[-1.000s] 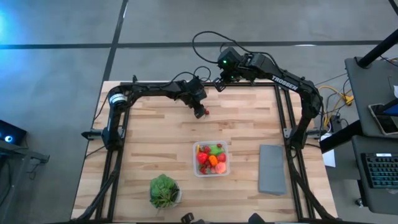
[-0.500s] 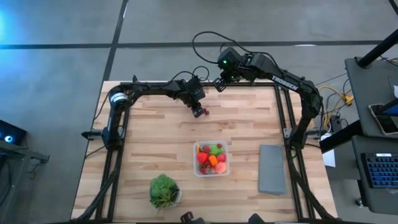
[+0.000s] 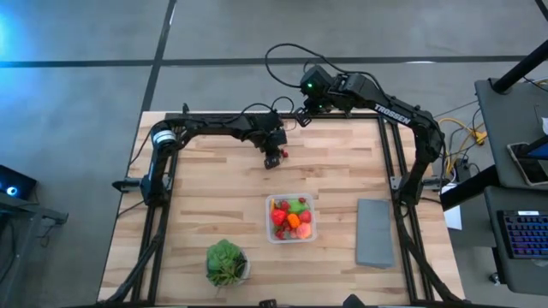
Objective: Pick and placing Produce into tupperware
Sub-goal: Put the red cherry into the transparent bin
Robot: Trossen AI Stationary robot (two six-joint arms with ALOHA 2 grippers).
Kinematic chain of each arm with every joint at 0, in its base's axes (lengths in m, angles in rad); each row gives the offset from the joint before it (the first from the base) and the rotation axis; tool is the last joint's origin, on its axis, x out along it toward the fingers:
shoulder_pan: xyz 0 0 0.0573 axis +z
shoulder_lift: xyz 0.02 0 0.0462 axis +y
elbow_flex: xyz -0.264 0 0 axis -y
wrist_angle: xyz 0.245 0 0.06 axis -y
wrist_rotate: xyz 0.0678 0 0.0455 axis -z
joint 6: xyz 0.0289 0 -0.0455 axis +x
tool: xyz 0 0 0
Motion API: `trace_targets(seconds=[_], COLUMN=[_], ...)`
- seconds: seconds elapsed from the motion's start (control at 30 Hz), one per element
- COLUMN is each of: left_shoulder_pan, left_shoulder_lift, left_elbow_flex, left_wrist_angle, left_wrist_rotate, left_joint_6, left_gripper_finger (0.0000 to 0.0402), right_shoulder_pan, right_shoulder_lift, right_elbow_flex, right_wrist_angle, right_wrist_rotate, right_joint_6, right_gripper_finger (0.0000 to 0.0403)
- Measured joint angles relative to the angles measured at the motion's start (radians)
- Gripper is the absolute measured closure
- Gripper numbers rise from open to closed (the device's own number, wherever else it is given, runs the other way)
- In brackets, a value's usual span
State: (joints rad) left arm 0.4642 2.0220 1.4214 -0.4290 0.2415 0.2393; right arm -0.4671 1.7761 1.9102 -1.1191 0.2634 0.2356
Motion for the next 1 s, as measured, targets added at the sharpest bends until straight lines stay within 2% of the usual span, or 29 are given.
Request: trace_targets(seconds=[0.2, 0.3, 0.4, 0.67, 1.0], left_shoulder_pan=[-0.007, 0.002, 0.013, 0.013, 0.032], left_shoulder_lift=[0.000, 0.000, 0.000, 0.006, 0.055], left_elbow_flex=[0.000, 0.016, 0.028, 0.034, 0.075], left_wrist_angle=[0.000, 0.001, 0.000, -0.029, -0.027], left_wrist_rotate=[-0.043, -0.116, -0.125, -0.073, -0.076], left_joint_6=[0.033, 0.033, 0.062, 0.208, 0.212], left_gripper_finger=[0.0239, 0.0214, 0.0198, 0.0192, 0.0192], right_shoulder_pan=[0.000, 0.000, 0.000, 0.000, 0.000], right_shoulder_lift=[0.000, 0.000, 0.000, 0.000, 0.000], right_elbow_flex=[0.000, 0.000, 0.000, 0.000, 0.000], right_wrist_angle=[-0.048, -0.054, -0.054, -0.053, -0.050], right_wrist_rotate=[0.000, 0.000, 0.000, 0.000, 0.000], right_joint_6=[0.000, 0.000, 0.000, 0.000, 0.001], right_gripper_finger=[0.0394, 0.0394, 0.0394, 0.0394, 0.0394])
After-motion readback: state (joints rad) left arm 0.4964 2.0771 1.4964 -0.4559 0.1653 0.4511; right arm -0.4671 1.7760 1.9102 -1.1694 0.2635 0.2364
